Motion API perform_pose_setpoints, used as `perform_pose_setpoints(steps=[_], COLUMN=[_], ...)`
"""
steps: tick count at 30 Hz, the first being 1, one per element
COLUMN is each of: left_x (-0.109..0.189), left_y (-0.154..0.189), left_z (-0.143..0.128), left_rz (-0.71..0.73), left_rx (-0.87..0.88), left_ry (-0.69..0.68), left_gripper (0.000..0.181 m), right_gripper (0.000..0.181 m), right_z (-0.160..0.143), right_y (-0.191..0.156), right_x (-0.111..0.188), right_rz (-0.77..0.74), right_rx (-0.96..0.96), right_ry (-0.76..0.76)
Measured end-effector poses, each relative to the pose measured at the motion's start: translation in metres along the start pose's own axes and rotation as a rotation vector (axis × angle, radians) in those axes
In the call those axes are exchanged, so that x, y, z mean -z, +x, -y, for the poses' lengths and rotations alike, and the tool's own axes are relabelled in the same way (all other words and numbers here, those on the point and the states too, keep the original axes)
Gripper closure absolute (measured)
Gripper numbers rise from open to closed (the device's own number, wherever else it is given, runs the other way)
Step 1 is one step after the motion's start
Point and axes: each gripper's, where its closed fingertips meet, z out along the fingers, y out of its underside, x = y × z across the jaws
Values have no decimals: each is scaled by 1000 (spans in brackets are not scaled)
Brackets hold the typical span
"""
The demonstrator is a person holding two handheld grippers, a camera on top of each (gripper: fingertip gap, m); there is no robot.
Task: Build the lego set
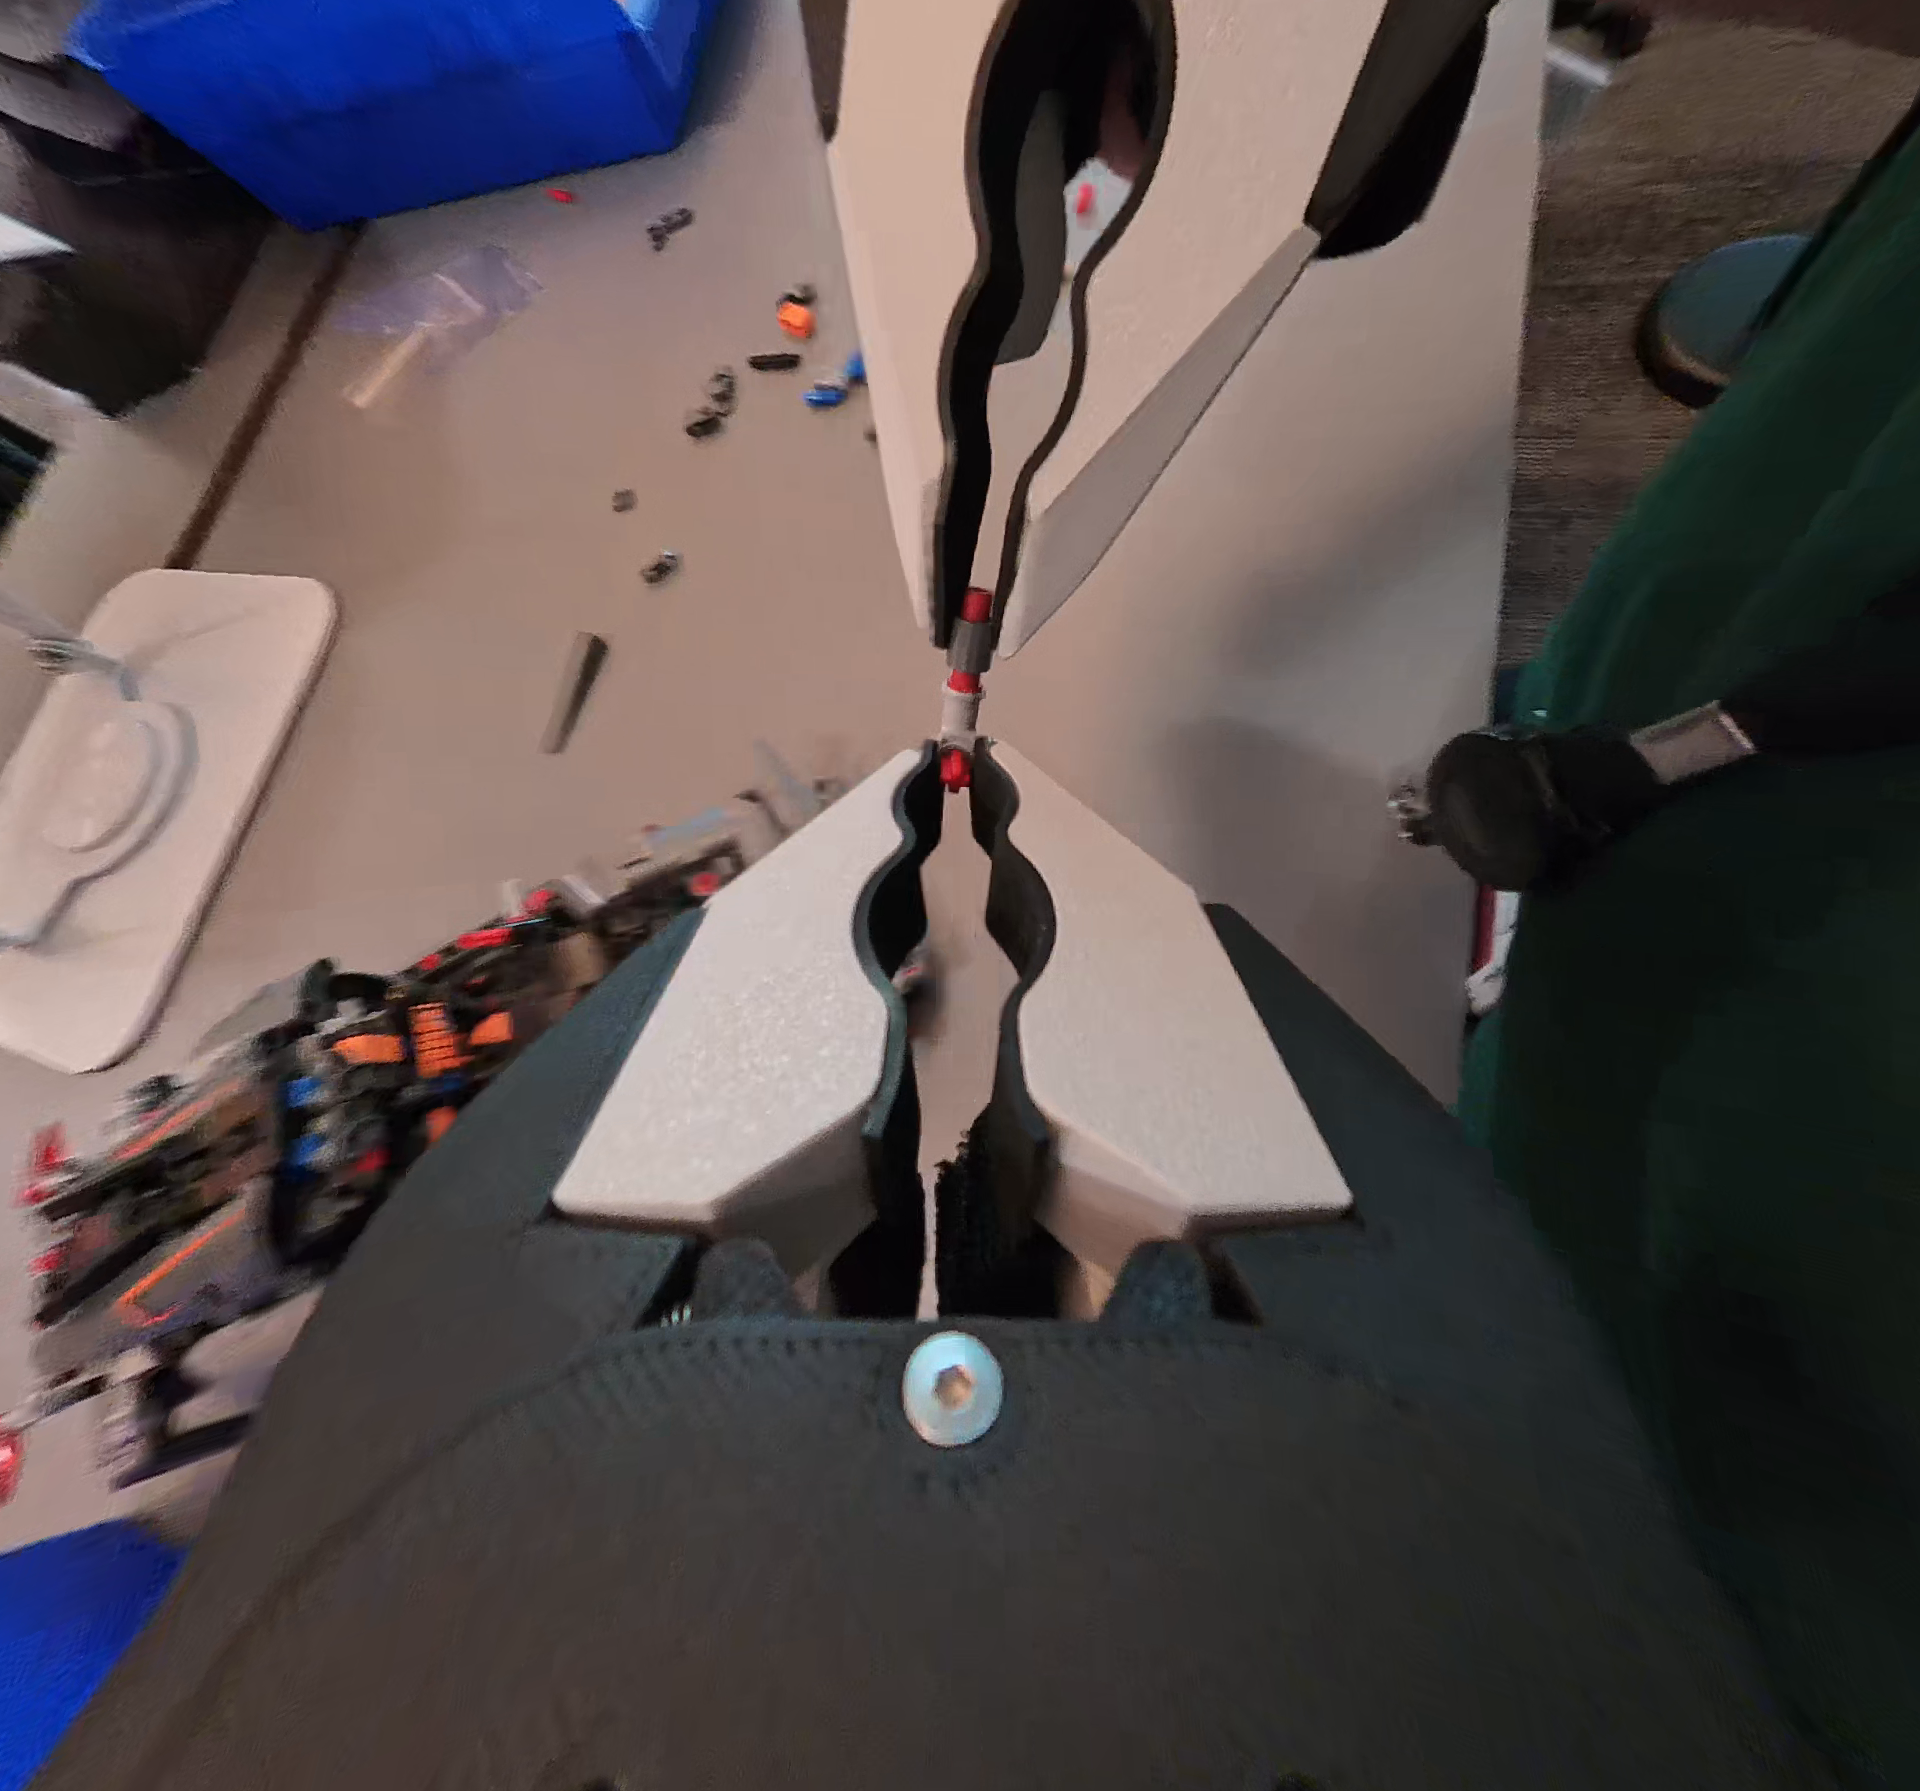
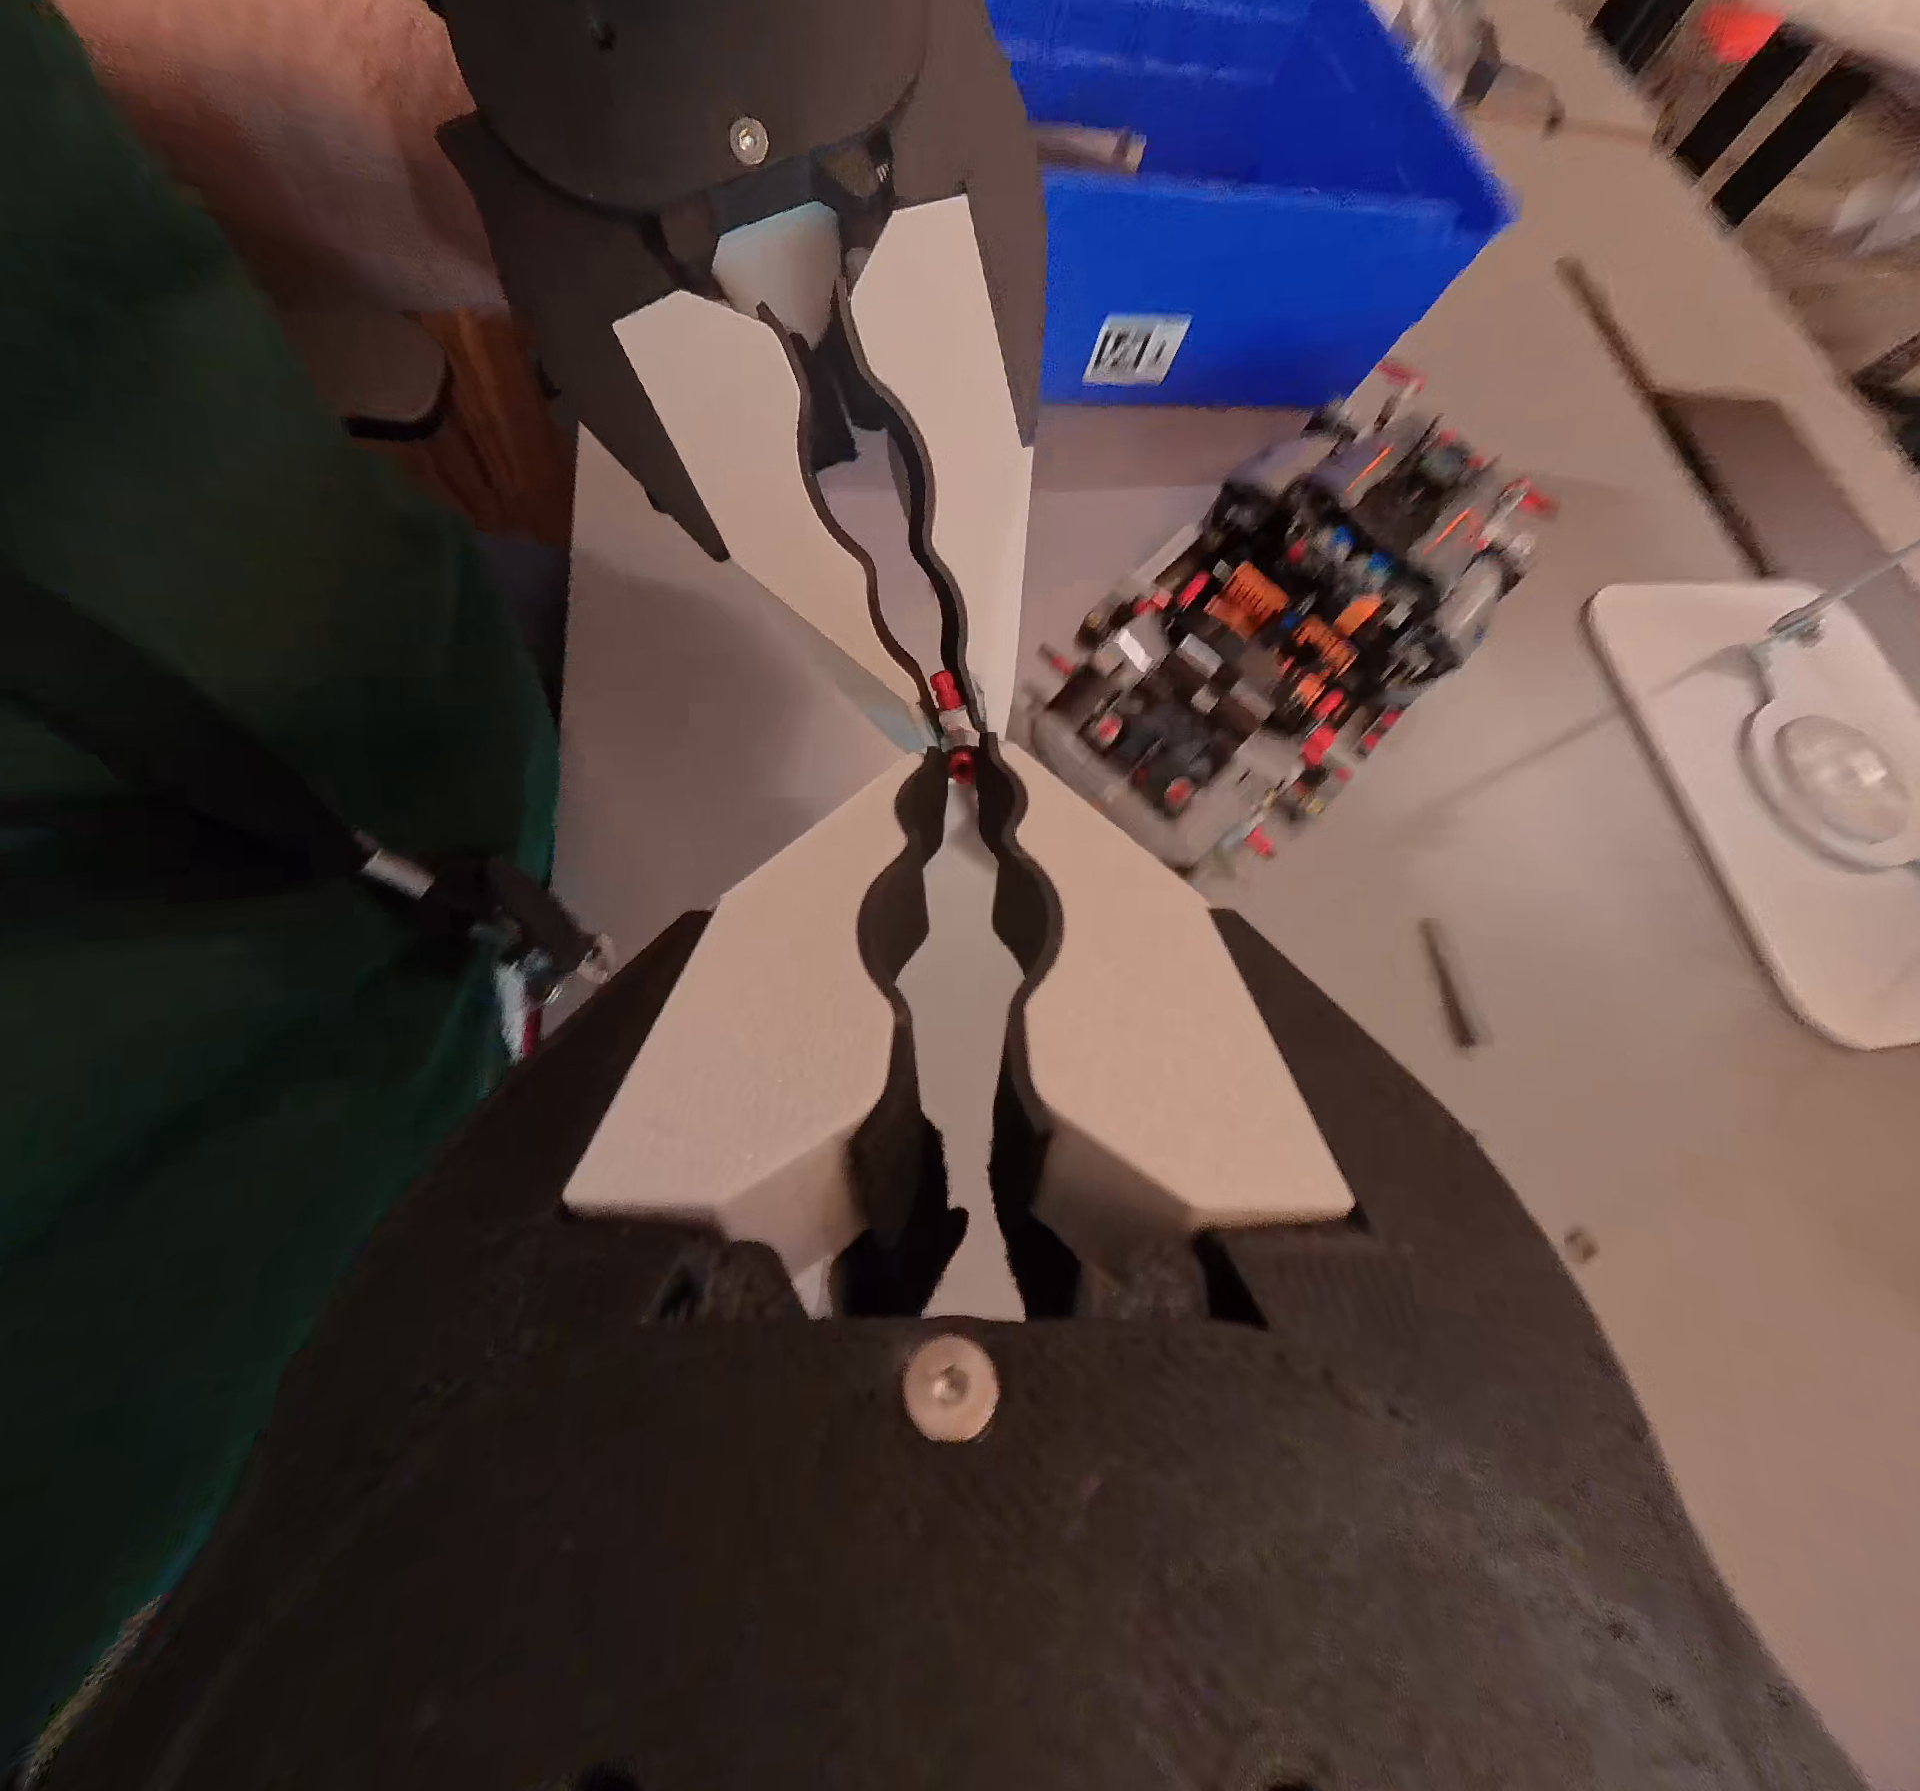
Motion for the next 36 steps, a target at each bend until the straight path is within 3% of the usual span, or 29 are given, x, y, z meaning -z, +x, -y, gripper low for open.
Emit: perform_pose_setpoints(steps=[1,7,12,17,24,36], left_x=[-9,-55,-69,-67,-73,-73], left_y=[10,52,63,61,58,57], left_z=[-4,-30,-43,-49,-49,-50], left_rz=[-27,-167,-195,-197,-180,-180], left_rx=[14,80,85,115,119,97], left_ry=[-9,-91,-124,-111,-79,-78], left_gripper=[178,177,174,167,176,177], right_gripper=[177,177,176,176,176,177], right_z=[-12,-73,-95,-104,-109,-109], right_y=[-5,-32,-37,-36,-34,-34], right_x=[0,-5,-10,-16,-22,-24], right_rz=[16,84,116,137,155,187], right_rx=[-19,-151,-180,-166,-133,-117], right_ry=[-34,-214,-305,-390,-497,-546])
